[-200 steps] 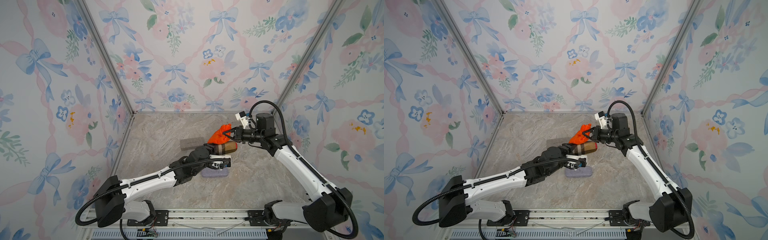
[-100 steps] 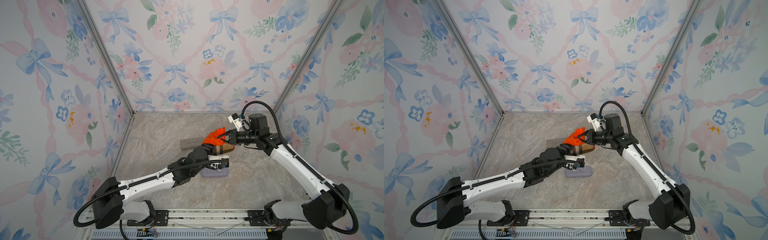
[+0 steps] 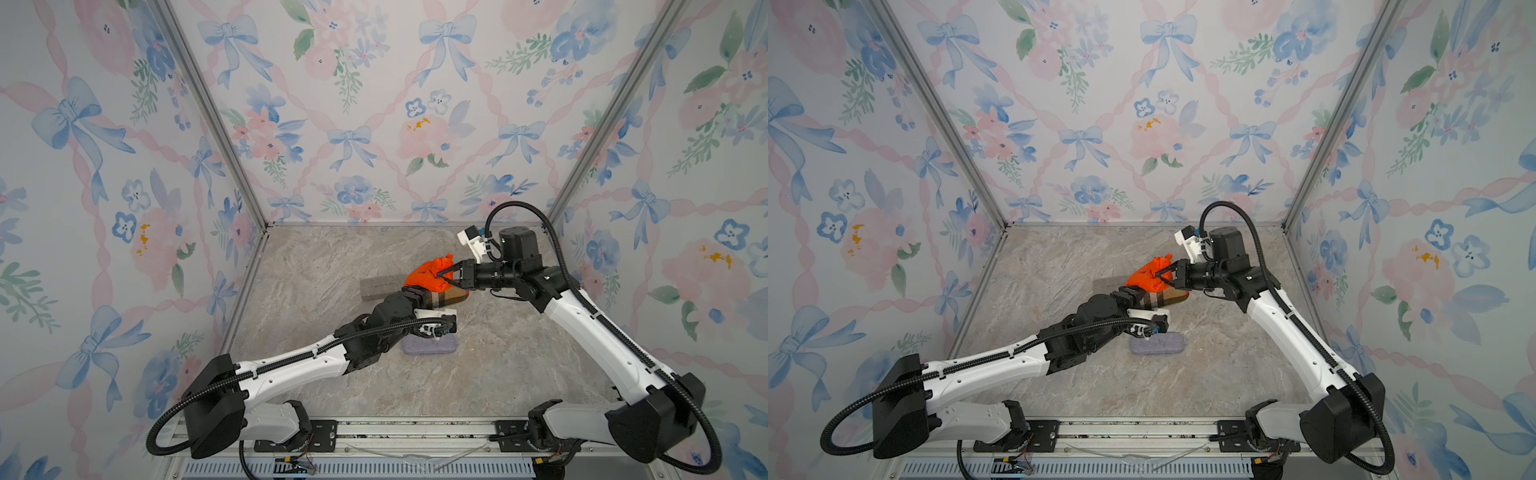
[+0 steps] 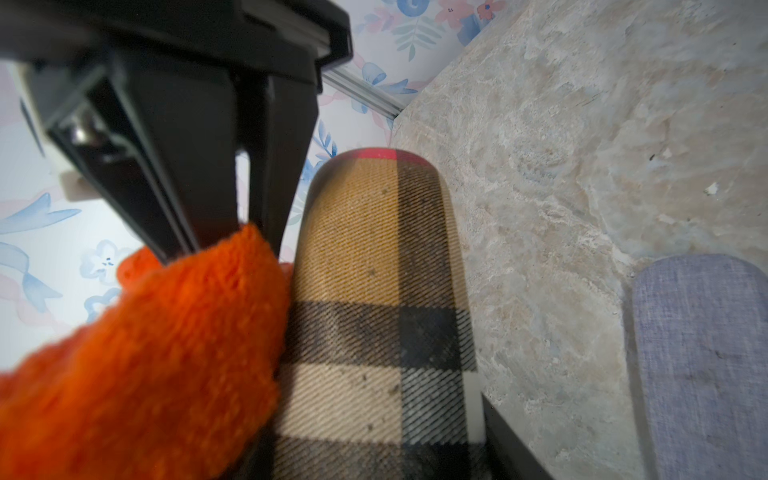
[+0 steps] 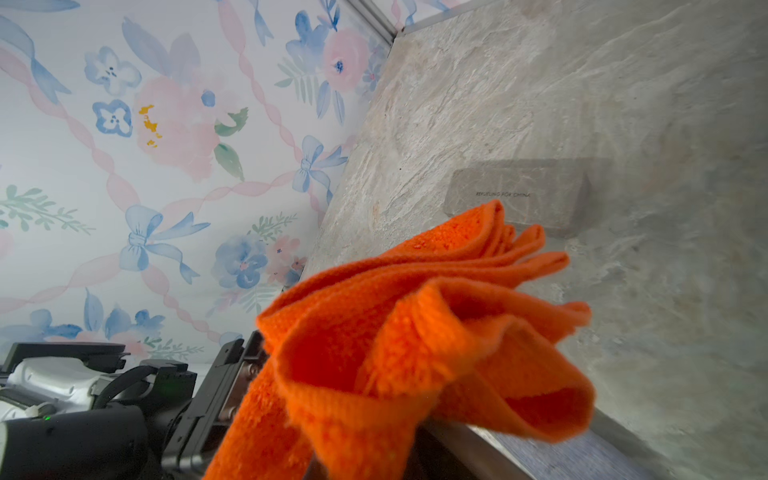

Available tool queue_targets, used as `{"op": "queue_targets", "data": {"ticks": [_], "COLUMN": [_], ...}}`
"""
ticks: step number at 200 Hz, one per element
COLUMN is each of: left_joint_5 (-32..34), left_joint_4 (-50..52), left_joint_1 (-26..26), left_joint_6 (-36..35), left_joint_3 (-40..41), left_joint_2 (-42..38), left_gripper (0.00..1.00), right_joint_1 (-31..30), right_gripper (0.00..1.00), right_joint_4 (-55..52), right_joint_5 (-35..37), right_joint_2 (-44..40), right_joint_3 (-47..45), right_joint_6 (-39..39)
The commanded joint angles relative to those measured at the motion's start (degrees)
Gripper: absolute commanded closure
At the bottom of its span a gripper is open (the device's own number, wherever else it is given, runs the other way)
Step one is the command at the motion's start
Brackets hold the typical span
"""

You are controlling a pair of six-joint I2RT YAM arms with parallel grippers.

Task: Wipe the eyeglass case
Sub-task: Wipe the dirt from the eyeglass case.

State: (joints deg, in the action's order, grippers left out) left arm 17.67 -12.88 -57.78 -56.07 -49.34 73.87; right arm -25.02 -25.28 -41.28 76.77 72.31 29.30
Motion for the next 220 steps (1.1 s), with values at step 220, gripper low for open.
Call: {"op": "queue_targets", "data": {"ticks": [220], "left_joint_5": [-8.66], "left_joint_4": [17.21], "left_joint_1": [4.52], "left_joint_6": [17.53], "left_joint_3": [-4.81], "left_joint_2": [-11.18], "left_gripper": [0.72], "right_joint_1": [16.16], "right_gripper": [1.0], "right_joint_4": [-9.36], "right_joint_5": [-4.8], "right_joint_2": [-14.66], "right_joint_3": [1.07], "right_joint_6": [-11.43]}}
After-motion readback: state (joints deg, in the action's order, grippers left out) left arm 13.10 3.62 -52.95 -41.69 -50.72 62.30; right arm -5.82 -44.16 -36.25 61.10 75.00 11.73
